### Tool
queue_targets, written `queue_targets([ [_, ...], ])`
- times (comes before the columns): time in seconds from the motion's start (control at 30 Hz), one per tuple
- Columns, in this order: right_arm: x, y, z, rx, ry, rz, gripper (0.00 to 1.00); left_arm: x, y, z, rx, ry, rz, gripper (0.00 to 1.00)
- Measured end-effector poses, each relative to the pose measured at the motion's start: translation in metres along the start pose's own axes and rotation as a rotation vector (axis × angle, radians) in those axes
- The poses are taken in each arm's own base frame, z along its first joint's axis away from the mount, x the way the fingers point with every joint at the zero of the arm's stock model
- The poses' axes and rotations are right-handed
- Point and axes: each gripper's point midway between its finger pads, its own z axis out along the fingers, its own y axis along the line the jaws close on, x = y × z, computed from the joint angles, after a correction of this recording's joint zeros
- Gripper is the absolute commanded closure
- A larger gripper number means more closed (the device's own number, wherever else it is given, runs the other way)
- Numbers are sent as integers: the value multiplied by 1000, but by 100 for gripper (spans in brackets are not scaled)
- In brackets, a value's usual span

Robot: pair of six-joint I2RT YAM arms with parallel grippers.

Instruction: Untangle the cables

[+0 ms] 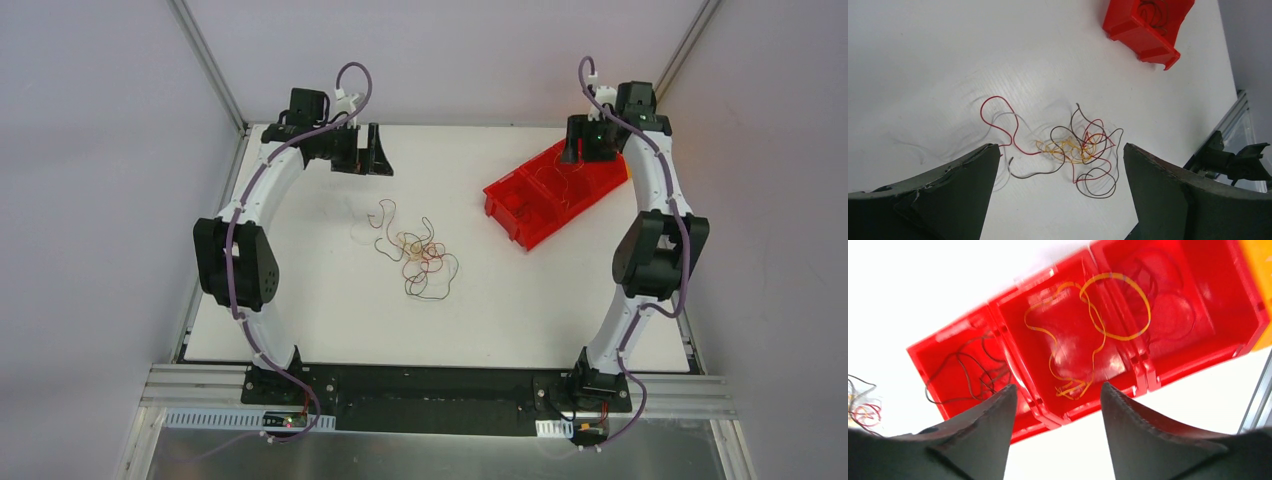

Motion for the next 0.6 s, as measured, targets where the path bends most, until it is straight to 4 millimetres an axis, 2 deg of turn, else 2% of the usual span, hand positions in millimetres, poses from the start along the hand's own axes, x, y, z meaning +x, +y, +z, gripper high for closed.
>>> queue_targets([
  [0.07, -18, 3, -7, -11, -48, 0, 26, 3, 6, 1, -25, 12, 16, 1],
  [0.17, -34, 3, -12, -8, -94, -5, 25, 15, 19, 8, -52, 57, 25, 3],
  [0.33, -60, -4, -1, -2, -134, -3, 24, 48, 46, 29, -70, 171, 2, 11],
  [0.47, -59, 2, 11, -38, -117, 34, 24, 72, 69, 50, -86, 256, -33, 18],
  [0.53, -56, 12, 13, -72, -103, 53, 24, 79, 79, 62, -91, 282, -41, 21],
  [0.6, -55, 30, 14, -133, -99, 73, 24, 86, 89, 75, -99, 309, -46, 26],
])
